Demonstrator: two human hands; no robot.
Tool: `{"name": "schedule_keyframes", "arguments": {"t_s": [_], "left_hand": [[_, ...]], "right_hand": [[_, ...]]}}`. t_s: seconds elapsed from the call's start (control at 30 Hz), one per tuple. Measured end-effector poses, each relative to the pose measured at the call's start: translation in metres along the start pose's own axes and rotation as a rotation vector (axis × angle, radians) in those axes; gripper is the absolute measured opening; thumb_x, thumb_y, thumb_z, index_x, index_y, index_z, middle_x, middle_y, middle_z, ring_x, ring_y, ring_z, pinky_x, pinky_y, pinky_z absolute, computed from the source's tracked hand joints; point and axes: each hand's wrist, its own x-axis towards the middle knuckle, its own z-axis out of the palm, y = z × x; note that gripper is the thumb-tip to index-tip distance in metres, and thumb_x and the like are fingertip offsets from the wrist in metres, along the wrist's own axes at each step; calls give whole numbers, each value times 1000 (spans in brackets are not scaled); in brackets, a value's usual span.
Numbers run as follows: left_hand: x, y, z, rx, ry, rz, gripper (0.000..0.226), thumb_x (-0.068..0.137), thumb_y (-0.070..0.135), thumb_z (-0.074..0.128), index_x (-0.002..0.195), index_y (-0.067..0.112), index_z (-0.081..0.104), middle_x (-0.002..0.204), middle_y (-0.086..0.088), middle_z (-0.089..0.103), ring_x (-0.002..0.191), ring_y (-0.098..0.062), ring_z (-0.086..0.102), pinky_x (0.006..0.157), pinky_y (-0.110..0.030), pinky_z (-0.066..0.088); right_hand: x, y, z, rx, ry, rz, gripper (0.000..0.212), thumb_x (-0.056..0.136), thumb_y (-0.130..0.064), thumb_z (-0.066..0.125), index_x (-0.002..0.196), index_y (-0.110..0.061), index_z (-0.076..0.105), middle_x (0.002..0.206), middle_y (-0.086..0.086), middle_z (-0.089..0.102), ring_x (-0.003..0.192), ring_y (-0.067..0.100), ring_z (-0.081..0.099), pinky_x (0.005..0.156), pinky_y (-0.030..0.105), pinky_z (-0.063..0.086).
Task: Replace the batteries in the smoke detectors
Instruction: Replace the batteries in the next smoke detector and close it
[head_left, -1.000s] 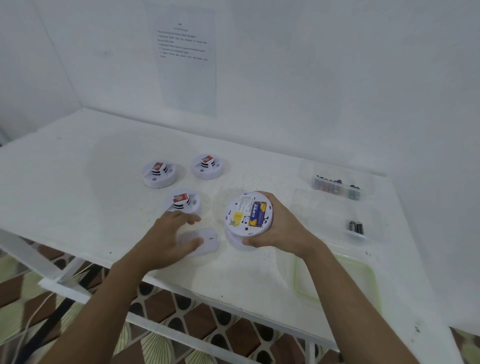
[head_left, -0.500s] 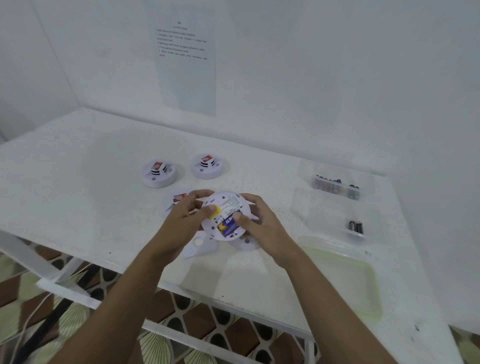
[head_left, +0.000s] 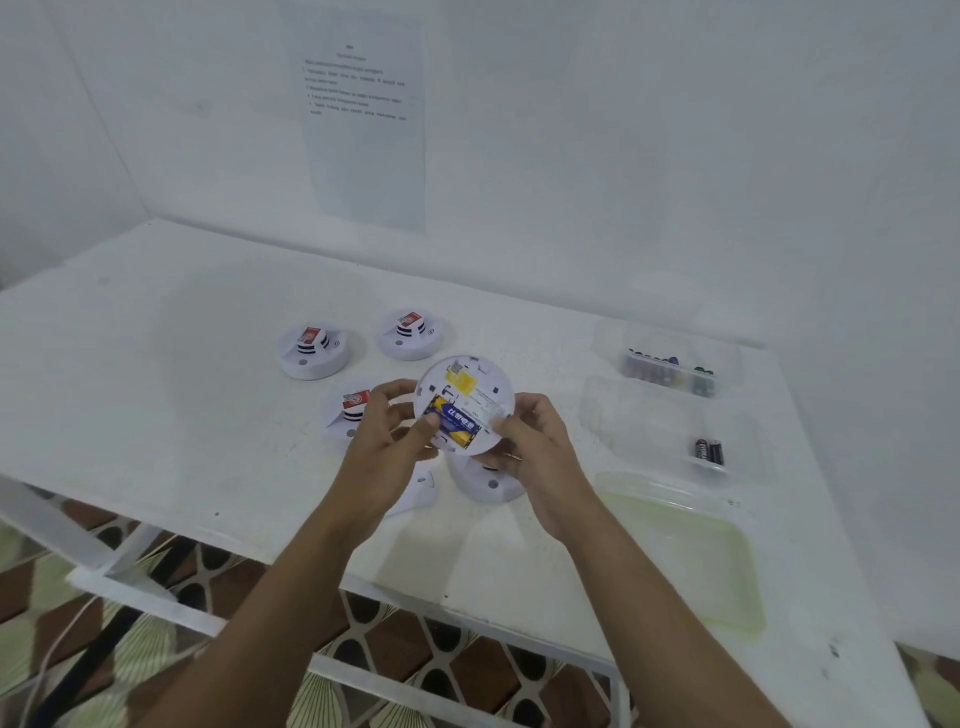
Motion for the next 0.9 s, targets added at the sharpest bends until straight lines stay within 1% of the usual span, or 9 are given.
{"name": "schedule_keyframes", "arguments": {"t_s": [0.07, 0.13, 0.27, 0.43, 0.57, 0.67, 0.77, 0.83, 0.9], "left_hand": [[1, 1, 1, -34, 13, 7, 19, 99, 18, 55, 116, 26, 51, 109, 0, 70, 99, -19, 69, 84, -39, 57], [2, 3, 3, -43, -12, 35, 16, 100, 17, 53, 115, 22, 52, 107, -1, 71, 98, -20, 70, 83, -41, 58], [2, 8, 10, 67, -9, 97, 13, 100, 24, 52, 110, 30, 59, 106, 7, 70, 97, -13, 69, 80, -32, 58], [7, 12, 21, 217, 56, 221, 18, 98, 25, 56, 106, 38, 64, 114, 8, 63, 90, -3, 67, 80, -26, 56], [9, 13, 31, 331, 21, 363, 17, 97, 21, 58, 113, 28, 58, 102, 13, 62, 88, 1, 64, 68, -13, 51], [11, 8, 39, 483, 17, 521, 14, 97, 16, 56, 105, 24, 65, 105, 10, 61, 101, -2, 58, 79, -10, 46], [14, 7, 52, 578, 16, 544, 18, 92, 21, 54, 100, 25, 69, 103, 8, 61, 103, -9, 53, 87, -22, 44], [14, 10, 61, 615, 24, 523, 21, 89, 27, 51, 98, 30, 69, 102, 10, 59, 102, -14, 50, 89, -35, 43], [14, 13, 71, 658, 18, 503, 27, 85, 34, 45, 96, 35, 69, 100, 11, 57, 101, -14, 47, 87, -40, 41]], "right_hand": [[-2, 0, 1, 11, -20, 5, 37, 79, -23, 66, 113, -18, 51, 117, 16, 65, 85, 19, 72, 72, 36, 59], [-4, 2, 2, -27, -59, -4, 44, 82, -30, 71, 120, -24, 50, 120, 11, 66, 89, 19, 74, 75, 43, 61], [-11, -1, 5, -61, -87, -82, 32, 101, -31, 57, 131, -25, 51, 116, 4, 71, 89, 18, 72, 62, 33, 57], [-13, -3, -1, -105, -26, -159, 32, 103, -33, 52, 135, -28, 49, 124, 0, 66, 104, 22, 71, 64, 41, 61], [-17, -8, -10, -147, 18, -170, 31, 104, -31, 51, 134, -26, 50, 119, -3, 67, 101, 17, 72, 65, 47, 62], [-19, -12, -19, -187, 50, -177, 30, 104, -31, 50, 133, -23, 51, 118, -4, 66, 99, 11, 71, 61, 41, 62], [-21, -17, -31, -236, 74, -161, 30, 105, -33, 48, 133, -24, 52, 119, -4, 66, 97, 11, 72, 57, 33, 60], [-23, -20, -40, -262, 88, -166, 30, 104, -36, 49, 132, -25, 52, 117, -3, 68, 94, 13, 73, 55, 33, 59], [-26, -23, -49, -292, 110, -177, 30, 104, -38, 50, 131, -26, 53, 114, -6, 69, 92, 14, 73, 55, 35, 59]]}}
